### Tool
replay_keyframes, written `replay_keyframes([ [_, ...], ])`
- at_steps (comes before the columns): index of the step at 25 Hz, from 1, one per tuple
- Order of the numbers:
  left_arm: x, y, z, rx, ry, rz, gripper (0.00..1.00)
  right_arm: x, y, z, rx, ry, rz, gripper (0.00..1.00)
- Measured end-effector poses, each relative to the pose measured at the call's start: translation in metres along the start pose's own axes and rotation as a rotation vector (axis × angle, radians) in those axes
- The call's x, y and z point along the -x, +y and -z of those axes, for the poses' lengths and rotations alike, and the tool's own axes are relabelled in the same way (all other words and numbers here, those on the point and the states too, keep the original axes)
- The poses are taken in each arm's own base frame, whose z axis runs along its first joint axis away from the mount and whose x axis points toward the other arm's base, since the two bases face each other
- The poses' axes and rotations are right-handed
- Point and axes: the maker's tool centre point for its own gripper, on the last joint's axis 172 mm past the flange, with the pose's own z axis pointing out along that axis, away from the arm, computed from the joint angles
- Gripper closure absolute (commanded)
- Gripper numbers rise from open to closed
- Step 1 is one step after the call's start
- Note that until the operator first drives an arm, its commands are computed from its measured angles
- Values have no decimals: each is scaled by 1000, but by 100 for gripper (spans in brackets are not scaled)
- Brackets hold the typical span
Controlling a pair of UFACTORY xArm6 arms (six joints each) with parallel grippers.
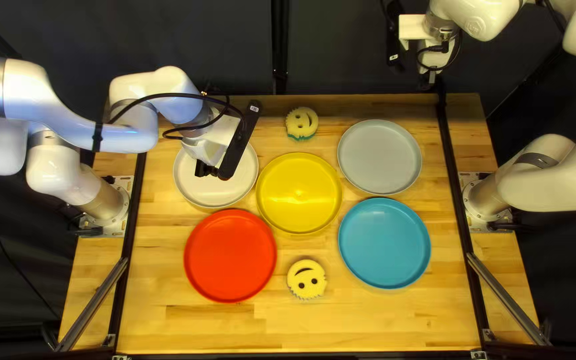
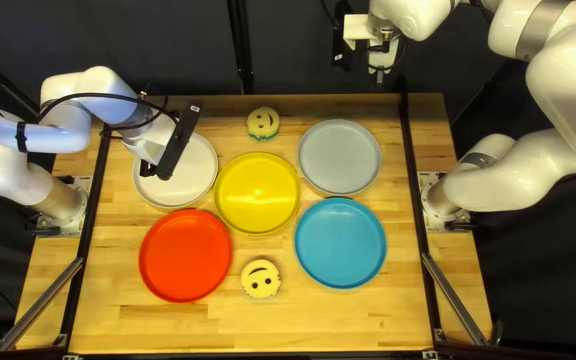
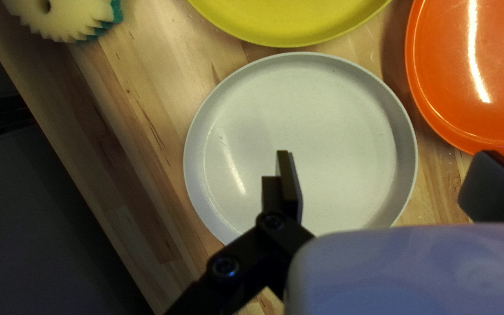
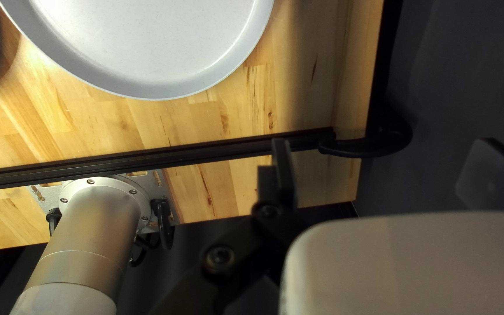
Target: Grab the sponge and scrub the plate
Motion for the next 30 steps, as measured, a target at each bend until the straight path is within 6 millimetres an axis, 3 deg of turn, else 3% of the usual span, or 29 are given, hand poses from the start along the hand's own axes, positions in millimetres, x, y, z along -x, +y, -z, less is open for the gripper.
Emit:
replay_keyframes([
  [10,0,0,-1,0,0,1,0,0,0,0,0,0,0,0],
  [14,-6,14,-15,4,-1,-4,0,0,0,0,0,0,0,0],
  [19,-28,47,-22,5,16,-30,0,0,0,0,0,0,0,0],
  [25,-73,93,-33,2,56,-77,0,0,0,0,0,0,0,0],
  [30,-100,109,-40,20,76,-128,0,0,0,0,0,0,0,0],
])
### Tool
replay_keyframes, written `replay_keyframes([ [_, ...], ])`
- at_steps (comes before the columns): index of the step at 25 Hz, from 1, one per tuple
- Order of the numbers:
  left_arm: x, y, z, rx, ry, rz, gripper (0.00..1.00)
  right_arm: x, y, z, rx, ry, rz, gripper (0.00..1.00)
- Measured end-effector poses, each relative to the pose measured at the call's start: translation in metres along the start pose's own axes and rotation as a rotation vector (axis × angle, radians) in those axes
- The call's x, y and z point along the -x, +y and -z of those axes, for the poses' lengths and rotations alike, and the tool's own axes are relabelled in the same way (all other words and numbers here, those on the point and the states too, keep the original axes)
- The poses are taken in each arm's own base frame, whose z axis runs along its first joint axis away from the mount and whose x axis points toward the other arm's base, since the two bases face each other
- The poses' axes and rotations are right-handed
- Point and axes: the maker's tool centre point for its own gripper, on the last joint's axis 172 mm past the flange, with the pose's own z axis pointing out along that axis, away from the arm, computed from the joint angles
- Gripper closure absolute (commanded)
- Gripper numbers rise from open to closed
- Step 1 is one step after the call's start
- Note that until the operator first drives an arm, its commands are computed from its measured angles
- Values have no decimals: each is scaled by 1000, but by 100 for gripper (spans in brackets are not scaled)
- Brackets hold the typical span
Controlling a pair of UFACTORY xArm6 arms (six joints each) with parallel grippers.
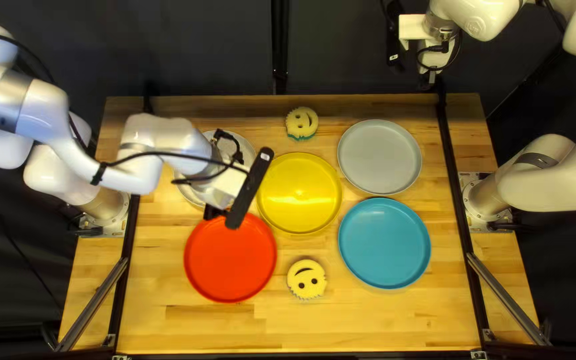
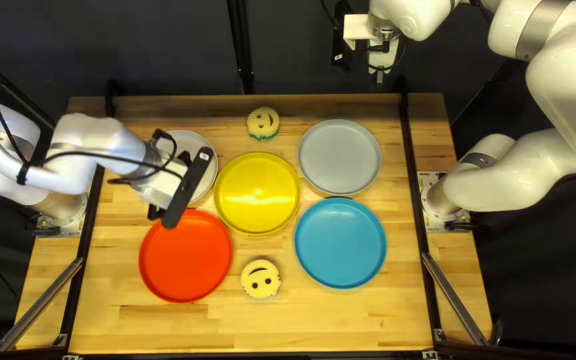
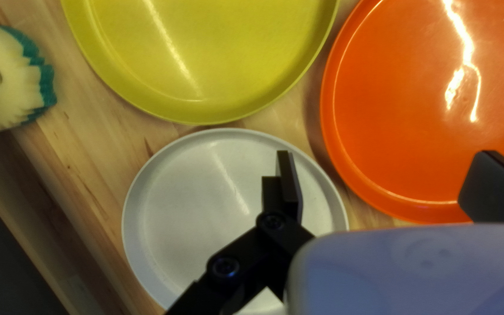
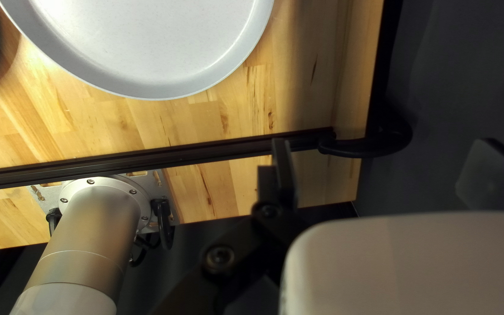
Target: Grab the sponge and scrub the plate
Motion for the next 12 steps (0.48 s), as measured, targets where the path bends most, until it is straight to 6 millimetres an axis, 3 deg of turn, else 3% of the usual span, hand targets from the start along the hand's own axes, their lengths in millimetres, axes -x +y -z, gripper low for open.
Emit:
replay_keyframes([
  [8,-2,2,-1,1,-1,0,0,0,0,0,0,0,0,0],
  [12,-22,20,-13,-16,-24,-1,0,0,0,0,0,0,0,0],
])
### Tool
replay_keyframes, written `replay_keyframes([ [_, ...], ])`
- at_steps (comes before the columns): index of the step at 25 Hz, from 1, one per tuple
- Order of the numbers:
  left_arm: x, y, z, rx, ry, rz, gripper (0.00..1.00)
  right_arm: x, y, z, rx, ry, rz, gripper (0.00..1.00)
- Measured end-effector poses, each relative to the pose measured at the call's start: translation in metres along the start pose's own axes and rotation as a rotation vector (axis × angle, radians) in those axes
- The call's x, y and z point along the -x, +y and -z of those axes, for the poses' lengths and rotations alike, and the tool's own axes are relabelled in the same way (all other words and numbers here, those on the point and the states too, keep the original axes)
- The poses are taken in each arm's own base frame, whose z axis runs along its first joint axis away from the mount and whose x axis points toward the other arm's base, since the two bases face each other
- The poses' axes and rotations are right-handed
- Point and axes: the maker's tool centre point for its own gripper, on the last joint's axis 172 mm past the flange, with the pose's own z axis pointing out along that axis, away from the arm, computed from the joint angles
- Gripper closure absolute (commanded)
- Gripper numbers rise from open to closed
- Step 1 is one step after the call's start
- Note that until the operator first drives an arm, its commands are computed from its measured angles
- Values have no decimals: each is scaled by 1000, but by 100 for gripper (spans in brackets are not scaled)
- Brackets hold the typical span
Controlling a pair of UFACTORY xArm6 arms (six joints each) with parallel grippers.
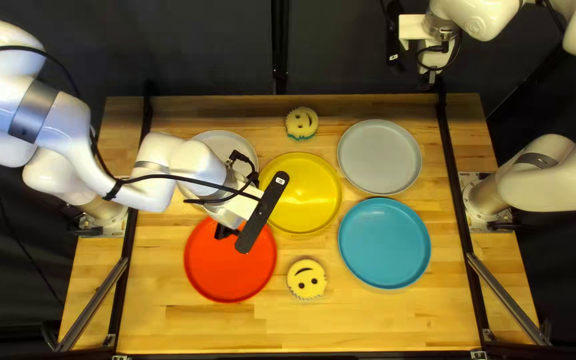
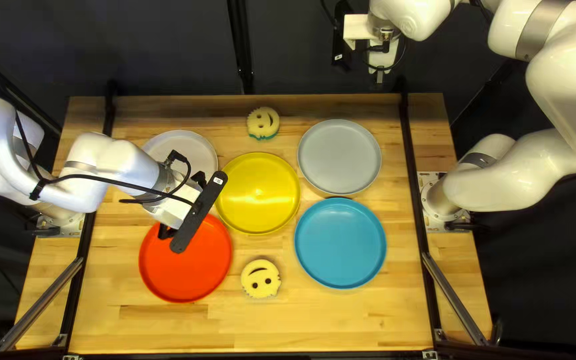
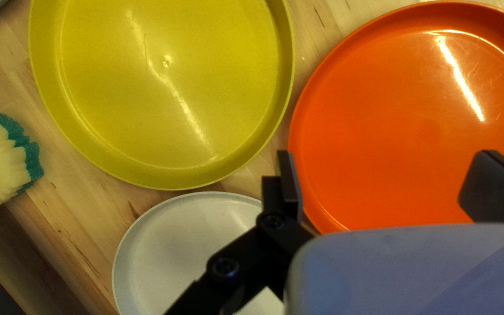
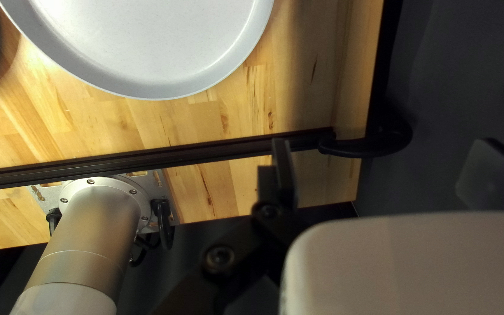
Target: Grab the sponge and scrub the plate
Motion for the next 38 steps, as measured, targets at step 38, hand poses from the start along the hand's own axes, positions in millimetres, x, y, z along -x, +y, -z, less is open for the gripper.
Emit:
replay_keyframes([
  [38,-124,76,-115,-127,64,-199,0,0,0,0,0,0,0,0],
])
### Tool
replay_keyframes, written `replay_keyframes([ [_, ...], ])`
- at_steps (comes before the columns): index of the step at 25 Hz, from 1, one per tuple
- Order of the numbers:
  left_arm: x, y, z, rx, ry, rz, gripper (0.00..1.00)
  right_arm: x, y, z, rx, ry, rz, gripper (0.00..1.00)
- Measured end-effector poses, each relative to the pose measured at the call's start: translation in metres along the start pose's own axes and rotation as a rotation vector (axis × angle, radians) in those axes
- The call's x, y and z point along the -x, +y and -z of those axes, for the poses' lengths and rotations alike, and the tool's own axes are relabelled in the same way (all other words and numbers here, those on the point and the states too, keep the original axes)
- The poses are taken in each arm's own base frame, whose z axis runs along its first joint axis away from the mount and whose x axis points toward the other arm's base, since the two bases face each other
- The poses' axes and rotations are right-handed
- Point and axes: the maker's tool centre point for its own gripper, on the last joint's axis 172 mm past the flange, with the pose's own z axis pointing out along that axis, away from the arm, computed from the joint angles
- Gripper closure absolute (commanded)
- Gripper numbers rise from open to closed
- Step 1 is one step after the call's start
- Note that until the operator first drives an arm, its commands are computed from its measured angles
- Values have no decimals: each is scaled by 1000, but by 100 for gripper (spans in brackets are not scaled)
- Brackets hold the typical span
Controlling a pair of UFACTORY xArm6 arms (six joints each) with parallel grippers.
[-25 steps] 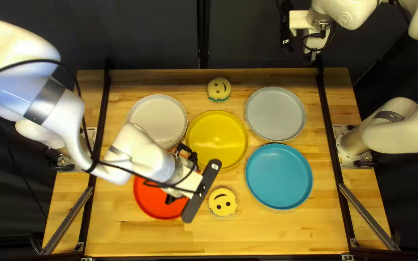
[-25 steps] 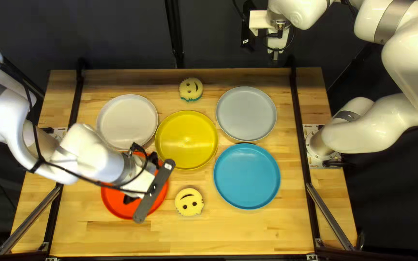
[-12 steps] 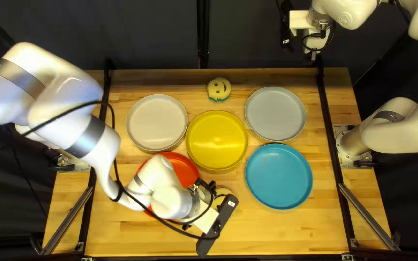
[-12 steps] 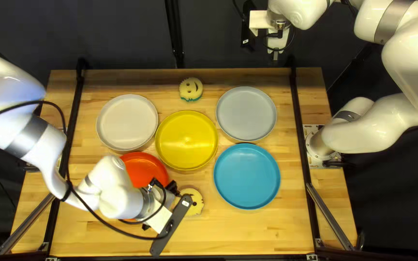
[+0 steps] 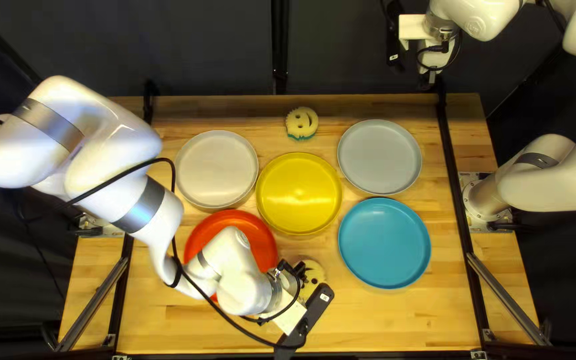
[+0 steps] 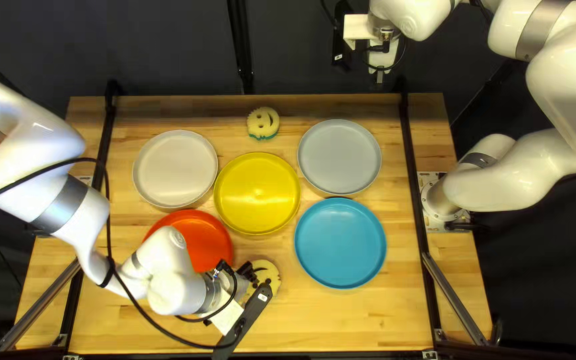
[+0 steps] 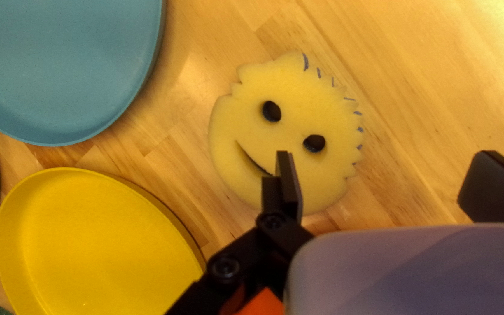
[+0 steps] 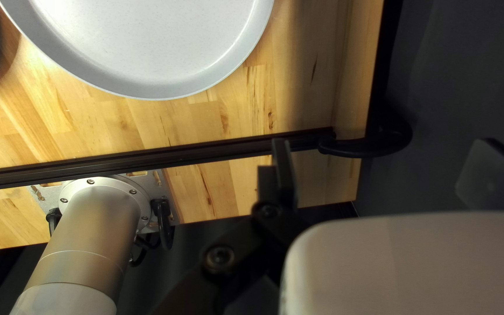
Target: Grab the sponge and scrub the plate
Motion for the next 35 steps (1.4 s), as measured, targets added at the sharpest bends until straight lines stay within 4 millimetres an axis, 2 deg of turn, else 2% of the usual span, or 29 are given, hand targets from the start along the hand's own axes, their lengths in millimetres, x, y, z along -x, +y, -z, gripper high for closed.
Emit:
replay_keyframes([
  [19,3,4,-16,8,45,-14,0,0,0,0,0,0,0,0],
  [20,3,4,-17,8,46,-14,75,0,0,0,0,0,0,0],
  [21,3,4,-17,8,47,-14,100,0,0,0,0,0,0,0],
  [35,2,4,-17,8,49,-14,100,0,0,0,0,0,0,0],
])
